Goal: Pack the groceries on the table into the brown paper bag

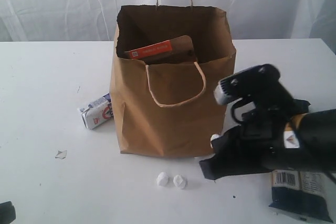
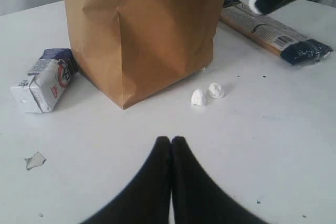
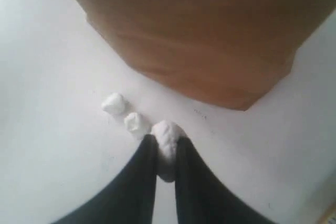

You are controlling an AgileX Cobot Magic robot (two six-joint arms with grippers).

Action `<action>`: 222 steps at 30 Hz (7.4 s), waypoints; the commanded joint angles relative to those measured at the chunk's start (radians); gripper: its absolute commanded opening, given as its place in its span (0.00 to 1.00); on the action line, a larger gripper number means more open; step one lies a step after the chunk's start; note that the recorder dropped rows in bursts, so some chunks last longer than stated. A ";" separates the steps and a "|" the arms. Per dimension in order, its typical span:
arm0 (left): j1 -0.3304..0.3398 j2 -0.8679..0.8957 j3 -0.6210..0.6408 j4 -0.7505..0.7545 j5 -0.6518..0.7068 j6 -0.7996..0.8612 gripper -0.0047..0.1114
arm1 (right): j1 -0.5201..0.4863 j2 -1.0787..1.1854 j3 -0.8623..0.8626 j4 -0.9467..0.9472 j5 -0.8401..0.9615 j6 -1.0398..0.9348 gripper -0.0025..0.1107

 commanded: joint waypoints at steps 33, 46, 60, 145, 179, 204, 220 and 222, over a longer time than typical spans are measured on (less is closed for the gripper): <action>-0.006 -0.005 0.002 -0.004 0.000 0.000 0.04 | -0.071 0.318 -0.794 -0.261 0.443 -0.008 0.23; -0.006 -0.005 0.002 -0.004 0.000 0.000 0.04 | -0.071 0.131 -0.782 -0.268 0.471 -0.008 0.59; -0.006 -0.005 0.002 -0.004 0.000 0.000 0.04 | -0.069 -0.372 -0.338 -0.078 0.640 -0.071 0.59; -0.006 -0.005 0.002 -0.004 0.000 0.000 0.04 | 0.112 0.254 -0.125 0.444 0.097 -0.583 0.43; -0.006 -0.005 0.002 -0.004 0.000 0.000 0.04 | 0.119 0.623 -0.261 0.445 0.055 -0.293 0.48; -0.006 -0.005 0.002 -0.004 0.000 0.000 0.04 | 0.153 0.404 -0.155 0.442 0.031 -0.295 0.03; -0.006 -0.005 0.002 -0.004 0.000 0.000 0.04 | 0.153 -0.278 -0.077 0.296 0.073 -0.181 0.03; -0.006 -0.005 0.002 -0.004 0.000 0.000 0.04 | 0.126 -0.301 -0.134 0.207 0.086 -0.135 0.03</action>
